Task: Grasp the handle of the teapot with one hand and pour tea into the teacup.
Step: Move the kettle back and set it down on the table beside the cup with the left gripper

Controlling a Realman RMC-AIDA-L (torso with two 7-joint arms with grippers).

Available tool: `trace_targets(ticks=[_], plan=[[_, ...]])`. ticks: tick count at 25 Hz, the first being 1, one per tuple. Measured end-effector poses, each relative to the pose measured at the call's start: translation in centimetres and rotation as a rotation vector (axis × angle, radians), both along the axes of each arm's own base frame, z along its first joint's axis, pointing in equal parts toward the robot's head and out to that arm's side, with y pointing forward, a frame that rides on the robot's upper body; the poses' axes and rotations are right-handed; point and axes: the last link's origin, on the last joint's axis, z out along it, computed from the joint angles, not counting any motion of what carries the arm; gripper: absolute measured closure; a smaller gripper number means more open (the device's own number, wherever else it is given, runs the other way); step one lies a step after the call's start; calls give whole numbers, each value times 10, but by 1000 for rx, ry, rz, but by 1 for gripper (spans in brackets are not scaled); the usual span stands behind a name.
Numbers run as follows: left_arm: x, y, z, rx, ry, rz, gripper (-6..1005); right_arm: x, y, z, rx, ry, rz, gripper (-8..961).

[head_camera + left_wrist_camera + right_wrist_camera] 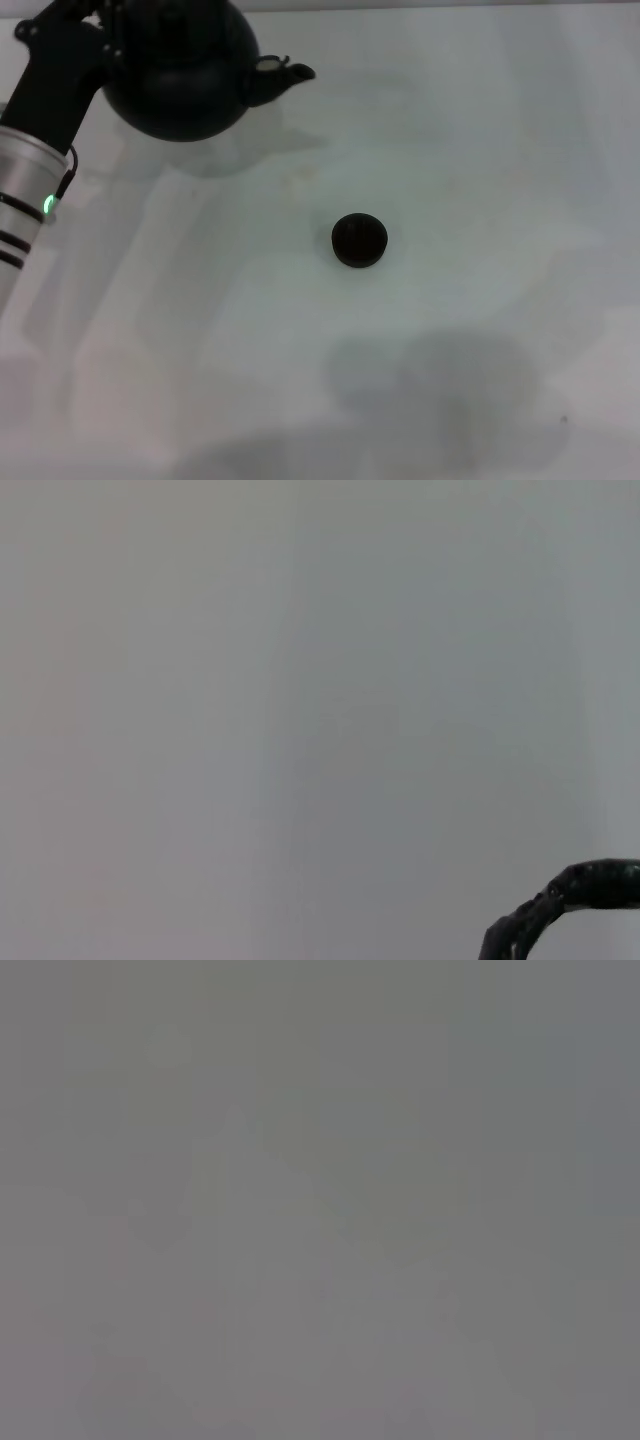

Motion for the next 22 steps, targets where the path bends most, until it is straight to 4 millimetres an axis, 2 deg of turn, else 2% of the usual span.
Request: trace_targets(ticks=[5,10,16,22], plan=[[-5,-18,-9,79,-86,125,870,-10,9,0,-3,-6,19,107],[-7,-29,-20,77,-167,226,869,-18,17,0,-11,-6,25,107],[-5,-34,-38,11,-230,307,869,-27,25,0,-13,-6,43,107],[-3,-35,-45,-23,-221,320,870,-29,27,-1,-17,-7,43,107]])
